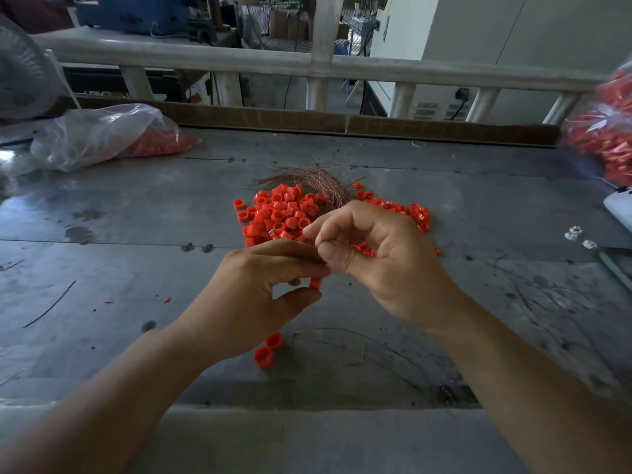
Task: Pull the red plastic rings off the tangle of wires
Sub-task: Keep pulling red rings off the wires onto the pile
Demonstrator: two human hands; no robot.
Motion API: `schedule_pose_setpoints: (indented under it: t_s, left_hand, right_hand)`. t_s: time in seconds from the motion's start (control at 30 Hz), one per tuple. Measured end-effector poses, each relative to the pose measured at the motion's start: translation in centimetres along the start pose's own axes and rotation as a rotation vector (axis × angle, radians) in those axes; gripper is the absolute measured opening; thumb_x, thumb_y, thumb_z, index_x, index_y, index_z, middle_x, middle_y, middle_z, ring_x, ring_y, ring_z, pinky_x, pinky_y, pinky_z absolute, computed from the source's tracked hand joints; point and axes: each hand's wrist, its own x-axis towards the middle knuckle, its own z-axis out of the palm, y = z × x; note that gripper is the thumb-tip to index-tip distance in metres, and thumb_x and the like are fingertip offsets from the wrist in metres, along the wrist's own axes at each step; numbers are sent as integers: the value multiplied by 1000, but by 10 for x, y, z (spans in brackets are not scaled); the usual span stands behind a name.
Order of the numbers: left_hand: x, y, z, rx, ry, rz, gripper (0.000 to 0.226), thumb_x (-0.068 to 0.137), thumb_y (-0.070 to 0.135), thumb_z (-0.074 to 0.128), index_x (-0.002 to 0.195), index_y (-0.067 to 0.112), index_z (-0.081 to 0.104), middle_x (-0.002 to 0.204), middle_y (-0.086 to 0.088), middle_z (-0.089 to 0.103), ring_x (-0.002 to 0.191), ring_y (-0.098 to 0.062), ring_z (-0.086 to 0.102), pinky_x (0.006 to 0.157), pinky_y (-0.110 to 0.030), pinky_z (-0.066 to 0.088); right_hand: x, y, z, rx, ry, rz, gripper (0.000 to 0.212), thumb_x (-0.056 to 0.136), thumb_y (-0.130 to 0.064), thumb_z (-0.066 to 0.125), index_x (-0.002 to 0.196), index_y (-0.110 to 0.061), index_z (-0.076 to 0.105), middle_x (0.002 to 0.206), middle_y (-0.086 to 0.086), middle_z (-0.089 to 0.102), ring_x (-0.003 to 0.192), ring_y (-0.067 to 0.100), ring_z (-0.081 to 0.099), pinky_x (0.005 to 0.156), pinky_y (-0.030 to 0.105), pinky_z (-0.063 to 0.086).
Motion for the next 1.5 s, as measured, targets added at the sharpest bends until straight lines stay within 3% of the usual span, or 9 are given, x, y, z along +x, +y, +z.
schedule_pose_setpoints:
  t_s: [0.07, 0.17, 0.23, 0.33, 0.53, 0.83, 1.1, 1.37, 1.5]
  left_hand:
    - [-1, -3, 0, 12, -2, -36, 25, 71, 12, 73, 96, 14, 72, 105, 23, 53, 86, 20, 52, 79, -2, 43]
    - [0, -4, 0, -51, 42, -156, 28, 71, 4, 75, 92, 24, 72, 114, 21, 55, 83, 2, 60, 74, -7, 48]
    - [1, -3, 0, -207, 72, -280, 36, 70, 3, 74, 83, 36, 69, 103, 18, 63, 74, -3, 64, 70, -10, 50]
    - [4, -1, -2, -621, 102, -448, 26, 60, 10, 74, 72, 33, 73, 76, 3, 72, 72, -11, 69, 65, -15, 53]
    - [5, -1, -5, -1042, 99, -490, 26, 54, 6, 67, 77, 16, 76, 81, -6, 73, 75, -15, 70, 63, -17, 53]
    - [5, 0, -4, -839, 209, -468, 32, 41, 25, 75, 73, 26, 75, 64, 4, 63, 61, -6, 56, 61, -13, 50]
    - [5, 2, -5, -706, 197, -378, 31, 52, 20, 71, 80, 30, 75, 75, 11, 62, 69, -2, 57, 65, -14, 49]
    - [6, 4, -5, -805, 233, -433, 27, 38, 25, 75, 65, 25, 69, 63, 5, 65, 60, -4, 60, 59, -16, 53]
    - [6, 5, -6, -806, 236, -444, 28, 37, 27, 75, 65, 27, 70, 69, 3, 68, 64, -12, 63, 61, -21, 55]
  right_hand:
    - [1, -3, -4, 138, 58, -24, 17, 81, -6, 57, 78, -22, 57, 80, -4, 67, 80, 8, 64, 71, 15, 48]
    - [3, -9, -16, 311, 188, -95, 11, 81, -7, 56, 80, -18, 57, 71, -2, 66, 71, 15, 64, 70, 24, 50]
    - [4, -13, -26, 375, 269, -147, 10, 80, -12, 58, 79, -22, 59, 69, -4, 64, 66, 13, 61, 66, 25, 50]
    - [4, -16, -38, 221, 345, -196, 14, 80, -11, 62, 80, -25, 59, 72, -7, 60, 63, 9, 53, 59, 22, 45]
    - [3, -13, -32, -230, 262, -118, 20, 80, -12, 60, 81, -32, 58, 78, -9, 58, 67, -2, 52, 64, 12, 39]
    - [2, -5, -16, -251, 175, -51, 20, 76, -17, 66, 76, -36, 59, 71, -16, 55, 70, -1, 55, 61, 14, 46]
    - [2, -3, -10, -227, 139, 1, 28, 77, -9, 69, 74, -35, 59, 67, -16, 56, 65, 0, 56, 58, 11, 45]
    - [2, -5, -8, -244, 101, 23, 25, 77, -8, 69, 73, -31, 58, 68, -14, 55, 62, -2, 55, 58, 9, 41]
    - [2, -6, -7, -269, 87, 19, 26, 78, -8, 68, 73, -31, 58, 71, -14, 56, 67, -2, 54, 61, 8, 40]
